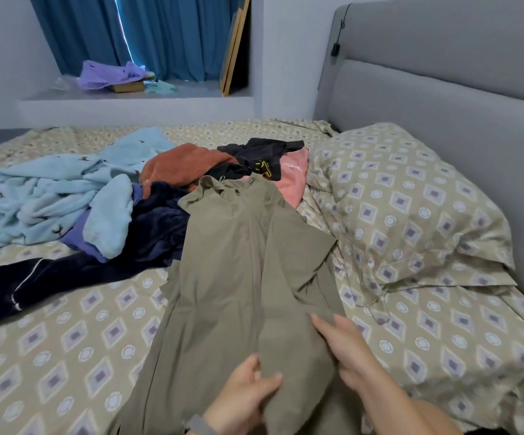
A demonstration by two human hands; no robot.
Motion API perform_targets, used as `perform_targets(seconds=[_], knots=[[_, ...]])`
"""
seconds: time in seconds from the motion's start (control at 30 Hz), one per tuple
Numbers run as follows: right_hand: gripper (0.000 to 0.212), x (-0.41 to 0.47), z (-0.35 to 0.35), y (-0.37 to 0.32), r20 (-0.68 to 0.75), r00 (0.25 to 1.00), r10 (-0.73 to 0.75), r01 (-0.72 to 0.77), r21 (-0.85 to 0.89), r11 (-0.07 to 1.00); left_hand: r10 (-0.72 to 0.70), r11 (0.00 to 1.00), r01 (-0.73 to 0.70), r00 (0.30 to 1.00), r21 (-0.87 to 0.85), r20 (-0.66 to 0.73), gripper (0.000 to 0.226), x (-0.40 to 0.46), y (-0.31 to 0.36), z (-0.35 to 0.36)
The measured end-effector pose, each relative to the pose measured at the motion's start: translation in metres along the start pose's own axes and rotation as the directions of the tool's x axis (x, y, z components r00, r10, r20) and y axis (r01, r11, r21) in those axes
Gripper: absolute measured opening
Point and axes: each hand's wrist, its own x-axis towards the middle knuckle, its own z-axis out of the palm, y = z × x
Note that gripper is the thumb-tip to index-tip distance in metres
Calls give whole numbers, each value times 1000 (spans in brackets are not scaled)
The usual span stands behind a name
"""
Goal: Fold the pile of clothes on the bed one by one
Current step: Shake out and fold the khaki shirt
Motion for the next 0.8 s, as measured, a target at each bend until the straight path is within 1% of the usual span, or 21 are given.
perform_targets(seconds=[0.03, 0.07, 0.1, 0.13, 0.17, 0.2, 0.23, 0.27, 0.3, 0.33, 0.4, 0.43, 0.5, 0.53, 0.57, 0.6, 0.63, 0.67, 0.7, 0.77, 0.8], knots=[[14, 2, -11, 3, -37, 997, -74, 68, -128, 989, -61, 995, 58, 997, 76, 36, 78, 0, -1, -1], [14, 2, -22, 7, -46, 993, -112, 92, -307, 947, -123, 979, 110, 990, 170, 68, 62, 1, -3, 0], [17, 2, -31, 13, -20, 996, -91, 68, -509, 858, -187, 934, 149, 978, 325, 88, 46, 1, -5, 0], [28, -1, -36, 17, 13, 1000, -26, 29, -670, 742, -220, 867, 158, 972, 473, 78, 40, 4, -8, -2], [42, -6, -36, 21, 43, 998, 48, 2, -766, 643, -231, 789, 172, 973, 590, 26, 41, 5, -9, -3], [57, -11, -34, 22, 67, 992, 105, -8, -808, 589, -215, 732, 186, 976, 656, -36, 47, 8, -12, -8], [70, -14, -29, 25, 87, 990, 109, 7, -811, 585, -171, 707, 183, 981, 683, -86, 54, 11, -14, -13], [79, -14, -25, 29, 83, 994, 75, 25, -818, 575, -114, 697, 177, 984, 694, -136, 57, 14, -14, -21], [83, -13, -20, 33, 63, 998, 1, 53, -837, 545, -58, 694, 163, 984, 701, -171, 53, 15, -9, -29], [82, -12, -15, 35, 31, 996, -79, 65, -876, 477, -6, 688, 143, 981, 711, -192, 41, 16, 0, -38], [70, -10, -2, 36, -20, 977, -213, 53, -943, 328, 154, 690, 77, 956, 720, -249, 12, 15, 28, -56], [65, -8, 7, 36, -16, 958, -287, 71, -954, 290, 259, 688, 51, 914, 724, -311, 15, 15, 43, -70], [56, 0, 27, 34, 46, 886, -461, 204, -932, 300, 445, 682, 36, 772, 730, -454, 19, 13, 70, -99], [54, 5, 39, 30, 97, 858, -504, 286, -906, 312, 506, 673, 58, 691, 737, -516, 15, 12, 81, -114], [53, 9, 54, 24, 176, 845, -504, 358, -887, 291, 538, 669, 94, 623, 737, -568, 10, 14, 90, -128], [56, 13, 69, 16, 278, 837, -471, 425, -873, 240, 538, 679, 140, 574, 721, -618, 14, 20, 97, -143], [62, 18, 85, 9, 364, 834, -415, 472, -860, 194, 513, 700, 179, 547, 691, -662, 24, 29, 103, -157], [71, 25, 101, 3, 413, 849, -329, 484, -858, 171, 480, 723, 205, 538, 660, -693, 33, 37, 110, -167], [83, 33, 116, -2, 426, 878, -217, 461, -875, 149, 454, 743, 212, 538, 635, -710, 39, 45, 115, -176], [107, 51, 139, -9, 380, 925, 7, 377, -921, 100, 437, 757, 194, 560, 624, -704, 48, 65, 123, -190], [110, 58, 149, -9, 352, 930, 111, 346, -936, 68, 431, 755, 187, 581, 629, -690, 53, 74, 127, -194]])
